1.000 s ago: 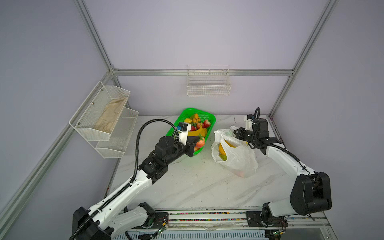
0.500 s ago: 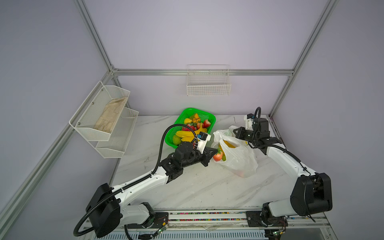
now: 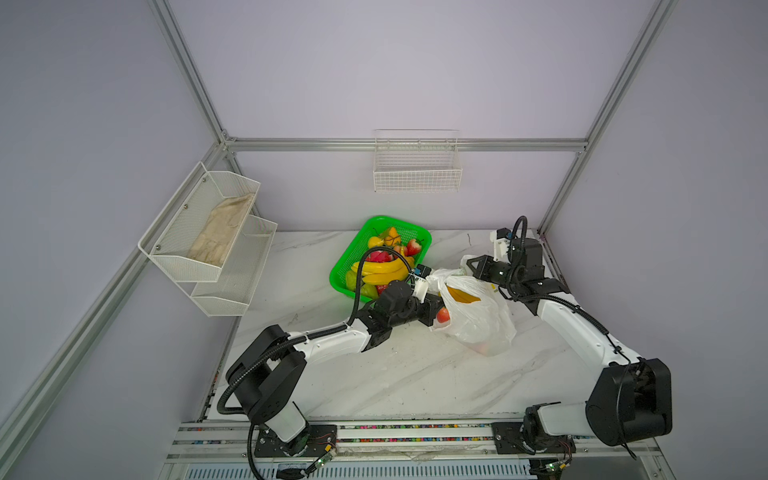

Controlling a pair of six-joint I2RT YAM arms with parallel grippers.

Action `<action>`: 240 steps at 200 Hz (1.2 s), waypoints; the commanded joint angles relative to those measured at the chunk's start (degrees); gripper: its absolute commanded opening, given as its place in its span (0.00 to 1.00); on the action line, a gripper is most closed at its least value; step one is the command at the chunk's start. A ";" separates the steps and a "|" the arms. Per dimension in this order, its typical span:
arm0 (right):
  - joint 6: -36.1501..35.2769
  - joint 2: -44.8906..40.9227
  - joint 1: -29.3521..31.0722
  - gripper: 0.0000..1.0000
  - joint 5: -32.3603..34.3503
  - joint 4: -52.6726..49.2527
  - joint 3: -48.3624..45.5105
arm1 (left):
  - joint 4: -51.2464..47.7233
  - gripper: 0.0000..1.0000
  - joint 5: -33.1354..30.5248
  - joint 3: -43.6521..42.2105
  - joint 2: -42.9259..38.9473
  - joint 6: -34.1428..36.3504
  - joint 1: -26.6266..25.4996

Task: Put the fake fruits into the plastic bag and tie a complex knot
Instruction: 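Open the left gripper inside the bag mouth to drop the apple, then withdraw the left gripper from the bag back over the basket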

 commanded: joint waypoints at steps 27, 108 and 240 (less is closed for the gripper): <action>-0.81 -1.18 -0.25 0.00 0.63 0.24 -0.57 | 4.07 0.19 3.03 5.32 2.33 0.65 -1.27; -1.60 -1.09 -0.20 0.00 2.15 -0.07 -0.84 | -3.44 0.52 2.46 2.54 -4.68 7.57 0.70; -1.89 1.45 -0.20 0.00 4.73 -0.96 1.73 | -16.53 0.71 12.92 -4.00 -22.62 10.61 11.36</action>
